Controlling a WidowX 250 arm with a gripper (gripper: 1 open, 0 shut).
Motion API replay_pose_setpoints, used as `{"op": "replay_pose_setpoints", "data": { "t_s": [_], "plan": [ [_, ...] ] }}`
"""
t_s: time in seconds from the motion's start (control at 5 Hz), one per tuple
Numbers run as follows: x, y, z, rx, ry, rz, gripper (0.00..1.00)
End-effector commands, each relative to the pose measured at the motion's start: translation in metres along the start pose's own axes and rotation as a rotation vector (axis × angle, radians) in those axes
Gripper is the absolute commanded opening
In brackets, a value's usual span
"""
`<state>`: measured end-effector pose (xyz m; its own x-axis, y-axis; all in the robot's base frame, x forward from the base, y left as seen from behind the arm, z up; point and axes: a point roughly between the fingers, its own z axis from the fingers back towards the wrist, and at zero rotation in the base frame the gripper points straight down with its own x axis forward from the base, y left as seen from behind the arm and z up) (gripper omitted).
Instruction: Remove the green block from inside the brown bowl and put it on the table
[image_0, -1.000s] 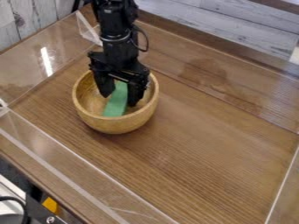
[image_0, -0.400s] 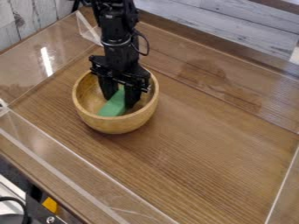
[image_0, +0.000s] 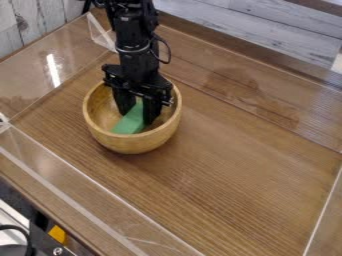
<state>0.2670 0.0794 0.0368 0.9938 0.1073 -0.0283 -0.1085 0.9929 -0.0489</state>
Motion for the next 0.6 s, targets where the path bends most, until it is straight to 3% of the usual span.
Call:
{"op": "replay_pose_setpoints", "data": {
  "t_s": [0.0,0.4],
  "plan": [
    [0.0059,0.0029,0.0211,0.008,-0.069,0.017,0.00],
    [0.0059,0.0026,0.0270,0.005,-0.080,0.028,0.00]
  ]
}}
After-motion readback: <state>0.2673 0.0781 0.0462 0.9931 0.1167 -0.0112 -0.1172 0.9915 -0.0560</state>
